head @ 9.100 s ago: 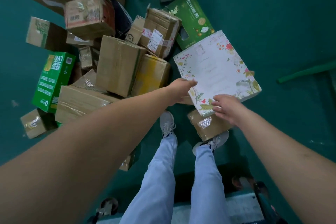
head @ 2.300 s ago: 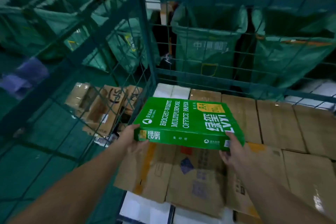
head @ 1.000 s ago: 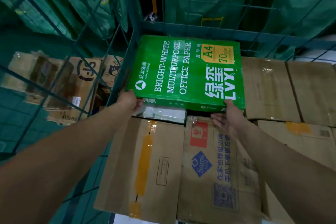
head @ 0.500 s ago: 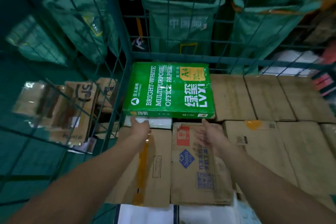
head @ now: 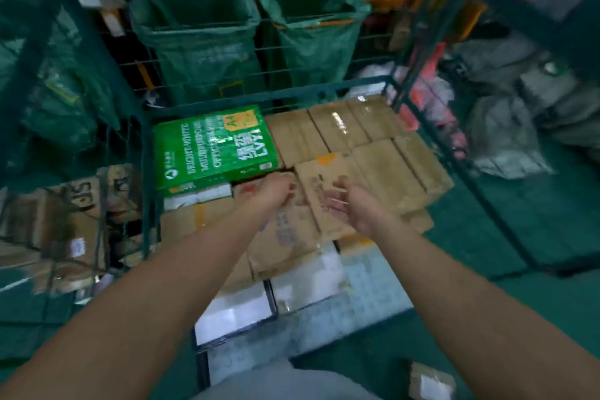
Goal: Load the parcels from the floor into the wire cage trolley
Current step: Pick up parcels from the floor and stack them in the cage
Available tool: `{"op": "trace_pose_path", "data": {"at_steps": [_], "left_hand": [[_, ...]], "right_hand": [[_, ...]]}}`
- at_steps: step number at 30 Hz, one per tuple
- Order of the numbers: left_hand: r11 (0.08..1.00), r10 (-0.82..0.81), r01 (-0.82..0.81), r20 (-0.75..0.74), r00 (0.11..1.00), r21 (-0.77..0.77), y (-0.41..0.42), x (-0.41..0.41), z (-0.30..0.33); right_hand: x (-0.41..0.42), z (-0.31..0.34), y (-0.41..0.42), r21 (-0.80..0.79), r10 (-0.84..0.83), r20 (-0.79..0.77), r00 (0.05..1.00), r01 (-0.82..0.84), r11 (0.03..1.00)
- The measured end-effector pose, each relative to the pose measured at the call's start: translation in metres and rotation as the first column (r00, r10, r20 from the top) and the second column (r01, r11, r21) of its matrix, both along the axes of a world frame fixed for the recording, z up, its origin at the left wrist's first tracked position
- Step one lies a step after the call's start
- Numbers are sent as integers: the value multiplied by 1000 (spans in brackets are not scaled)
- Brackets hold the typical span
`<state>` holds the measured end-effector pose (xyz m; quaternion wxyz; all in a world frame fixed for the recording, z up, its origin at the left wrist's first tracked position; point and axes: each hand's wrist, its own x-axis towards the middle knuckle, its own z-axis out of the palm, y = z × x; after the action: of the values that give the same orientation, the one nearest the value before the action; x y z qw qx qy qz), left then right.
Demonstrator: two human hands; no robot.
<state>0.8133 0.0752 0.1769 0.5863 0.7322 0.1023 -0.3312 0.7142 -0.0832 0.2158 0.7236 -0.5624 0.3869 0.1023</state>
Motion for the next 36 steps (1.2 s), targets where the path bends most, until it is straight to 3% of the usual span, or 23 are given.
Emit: {"op": "trace_pose_path", "data": {"at_steps": [7,11,16,23,27,36], "left_hand": [[955,-262,251,-54,963,-157,-130,-155,33],[851,-515,499,-74,854,-161,-185,-269,28],[702,-712,702,-81,697,-123,-236,-391,33],[436,-900,899,-36,435,-36,-297,-539,29],[204,-978,979,-37,203,-16,-315,-628,28],[-256,-964,967,-79,-255,-6,-319,-773,11]], "right_hand": [[-197,17,-86,-15,-306,37,951,307,952],[-329,13,-118,38,-516,25,856,515,856],[-465,3,-129,45,-716,-4,698,716,697],[-633,-3,-111,77,-936,-24,352,934,350],[-721,-7,-80,111,-993,-46,107,989,101],[-823,-19,6,71,-883,-151,-443,887,-457]]}}
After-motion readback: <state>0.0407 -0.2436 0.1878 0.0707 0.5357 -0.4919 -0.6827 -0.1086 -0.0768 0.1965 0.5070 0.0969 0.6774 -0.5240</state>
